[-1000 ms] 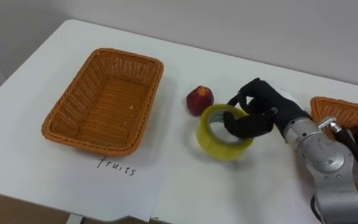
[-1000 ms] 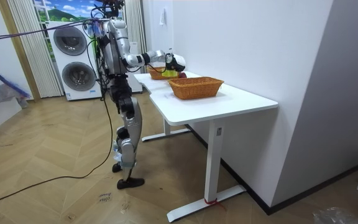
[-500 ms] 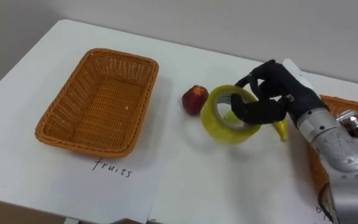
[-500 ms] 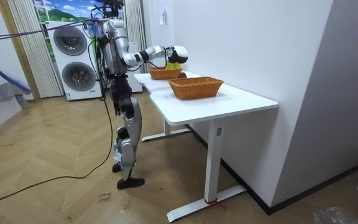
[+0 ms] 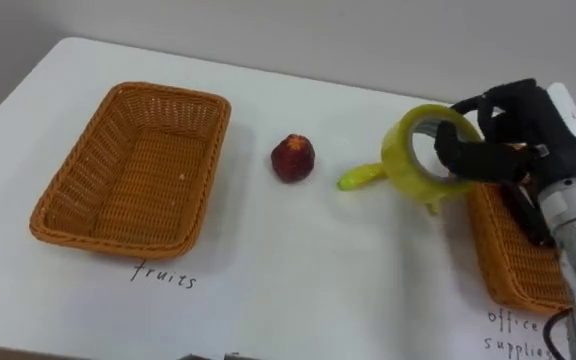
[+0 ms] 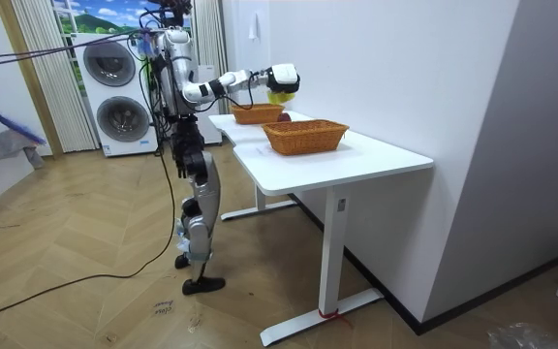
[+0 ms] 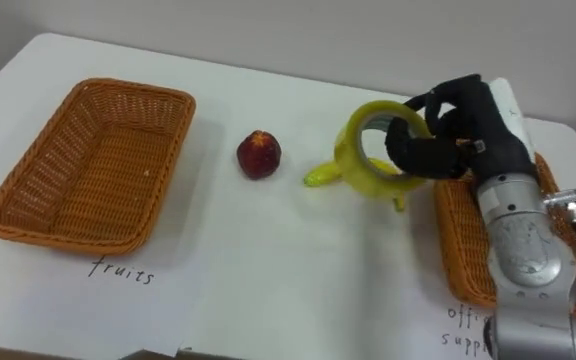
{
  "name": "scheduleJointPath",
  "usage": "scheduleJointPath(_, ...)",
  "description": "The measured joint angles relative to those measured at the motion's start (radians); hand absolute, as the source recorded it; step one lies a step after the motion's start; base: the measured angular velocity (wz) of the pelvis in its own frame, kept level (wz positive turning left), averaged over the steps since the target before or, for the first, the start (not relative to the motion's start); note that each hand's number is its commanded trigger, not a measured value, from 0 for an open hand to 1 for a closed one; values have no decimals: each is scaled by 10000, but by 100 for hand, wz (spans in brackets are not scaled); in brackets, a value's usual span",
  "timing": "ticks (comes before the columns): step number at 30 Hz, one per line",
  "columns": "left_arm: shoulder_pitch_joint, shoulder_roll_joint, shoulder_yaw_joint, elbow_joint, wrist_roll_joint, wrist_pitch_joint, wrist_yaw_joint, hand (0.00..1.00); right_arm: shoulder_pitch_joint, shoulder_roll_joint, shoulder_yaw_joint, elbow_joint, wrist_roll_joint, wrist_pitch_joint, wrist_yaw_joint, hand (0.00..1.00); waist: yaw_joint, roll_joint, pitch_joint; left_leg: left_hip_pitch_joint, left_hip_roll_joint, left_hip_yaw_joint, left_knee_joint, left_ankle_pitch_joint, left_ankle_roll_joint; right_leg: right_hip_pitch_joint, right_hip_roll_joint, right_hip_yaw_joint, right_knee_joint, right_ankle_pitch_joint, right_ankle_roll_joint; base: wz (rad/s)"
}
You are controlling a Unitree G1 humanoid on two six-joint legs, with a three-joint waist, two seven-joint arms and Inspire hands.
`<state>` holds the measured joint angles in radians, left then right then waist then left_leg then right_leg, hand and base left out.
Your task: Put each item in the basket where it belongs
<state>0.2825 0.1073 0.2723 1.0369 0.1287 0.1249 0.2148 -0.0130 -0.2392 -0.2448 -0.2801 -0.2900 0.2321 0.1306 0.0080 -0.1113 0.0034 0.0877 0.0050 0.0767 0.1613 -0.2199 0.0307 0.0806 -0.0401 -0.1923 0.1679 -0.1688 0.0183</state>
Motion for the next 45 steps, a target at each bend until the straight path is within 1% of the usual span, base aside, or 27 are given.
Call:
scheduleJointPath(2, 68, 2, 5, -43, 66, 44, 1, 0, -1, -77, -207, 8, 93, 19, -169, 100, -4, 51, -28, 107, 17, 81, -84, 0, 0, 23, 18, 36, 3, 0, 0, -12)
scheduleJointPath(3, 112, 6, 5, -44, 64, 87, 3, 0, -1, -108, -258, 71, 102, 20, -316, 100, -58, 67, -55, 149, 22, 84, -85, 0, 0, 54, 21, 26, 8, 0, 0, -4)
scheduleJointPath(5, 116, -1, 1, -48, 24, 154, 4, 0, -2, -122, -367, 320, 154, 19, -478, 100, -99, 47, -62, 266, 19, 124, -85, 1, -1, 102, 24, 54, 10, 0, 0, -6)
scheduleJointPath(6, 117, -3, -3, -49, -14, 172, 4, 0, -2, -122, -447, 560, 165, 23, -557, 100, -101, 21, -81, 293, 21, 169, -81, 1, -1, 112, 26, 131, 10, 0, 0, -9)
scheduleJointPath(8, 141, -1, -3, -48, -30, 173, 5, 0, -2, -123, -524, 818, 298, 78, -676, 100, -61, -9, -93, 299, 19, 259, -80, 1, -1, 104, 29, 233, 13, 0, 0, -14)
scheduleJointPath(10, 209, 10, -5, -48, -27, 179, 4, 0, -3, -126, -530, 968, 332, 96, -776, 100, -151, -40, -97, 297, 18, 295, -78, 1, 0, 104, 26, 259, 23, 0, 0, -7)
scheduleJointPath(11, 241, 32, -2, -42, -29, 188, 4, 0, -9, -151, -541, 1109, 416, 95, -880, 100, -244, -77, -114, 291, 21, 296, -74, 1, 0, 100, 27, 257, 25, 0, 0, 0)
scheduleJointPath(17, 377, 44, -4, -7, -31, 283, 3, 0, -1, -208, -850, 1525, 727, 105, -1305, 100, -453, -67, -105, 313, 60, 295, -86, -2, -4, 98, 58, 280, 70, 4, -6, 0)
scheduleJointPath(18, 396, 43, -9, -6, -32, 289, 4, 0, -2, -224, -943, 1531, 856, 104, -1412, 100, -513, -34, -82, 311, 63, 295, -94, -2, -4, 98, 61, 273, 75, 4, -6, 0)
scheduleJointPath(20, 423, 40, -15, -9, -35, 293, 7, 0, -2, -300, -962, 1538, 973, 104, -1609, 100, -588, -22, -74, 304, 66, 298, -95, -2, -5, 82, 65, 274, 89, 4, -6, 0)
scheduleJointPath(22, 419, 42, -15, -80, -37, 296, 12, 0, -2, -502, -1007, 1641, 1353, 104, -1787, 100, -672, -17, -70, 286, 63, 299, -89, -2, -4, 50, 61, 267, 106, 4, -6, 0)
scheduleJointPath(24, 422, 46, -10, -198, -36, 301, 16, 0, -2, -590, -1064, 1733, 1572, 104, -1972, 100, -712, -6, -61, 277, 66, 310, -95, -2, -4, 18, 60, 263, 142, 4, -6, 0)
scheduleJointPath(29, 412, 45, -11, -466, -56, 371, 16, 0, -2, -596, -1285, 1823, 1674, 104, -2275, 100, -806, -6, -62, 272, 70, 319, -124, -2, -4, -17, 64, 261, 164, 3, -5, 0)
scheduleJointPath(30, 412, 45, -11, -485, -57, 405, 16, 0, -2, -599, -1288, 1823, 1672, 105, -2312, 96, -841, -9, -66, 271, 71, 333, -129, -2, -4, -30, 66, 267, 167, 3, -5, -5)
scheduleJointPath(31, 412, 45, -11, -514, -59, 437, 16, 0, -1, -603, -1291, 1824, 1673, 105, -2326, 41, -852, -14, -72, 260, 72, 352, -135, -2, -4, -62, 68, 280, 173, 3, -6, -6)
scheduleJointPath(32, 413, 45, -11, -535, -63, 451, 17, 0, 0, -608, -1291, 1824, 1674, 108, -2332, 6, -852, -16, -73, 253, 72, 359, -136, -2, -4, -79, 68, 286, 174, 3, -6, -7)
scheduleJointPath(33, 413, 45, -11, -577, -75, 481, 35, 0, -1, -621, -1290, 1825, 1676, 118, -2356, 0, -853, -19, -75, 250, 72, 379, -135, -2, -4, -105, 68, 297, 174, 3, -5, -6)
scheduleJointPath(38, 426, 52, -12, -587, -77, 511, 232, 0, 24, -639, -1290, 1935, 1677, 217, -2377, 0, -849, -26, -92, 290, 70, 427, -131, -1, -3, -62, 69, 351, 174, 3, -5, -1)
scheduleJointPath(45, 456, 48, -16, -694, -89, 699, 403, 0, 24, -644, -1291, 1935, 1673, 279, -2382, 0, -851, -61, -124, 292, 81, 461, -109, -2, -3, -84, 76, 404, 201, 5, -9, -1)
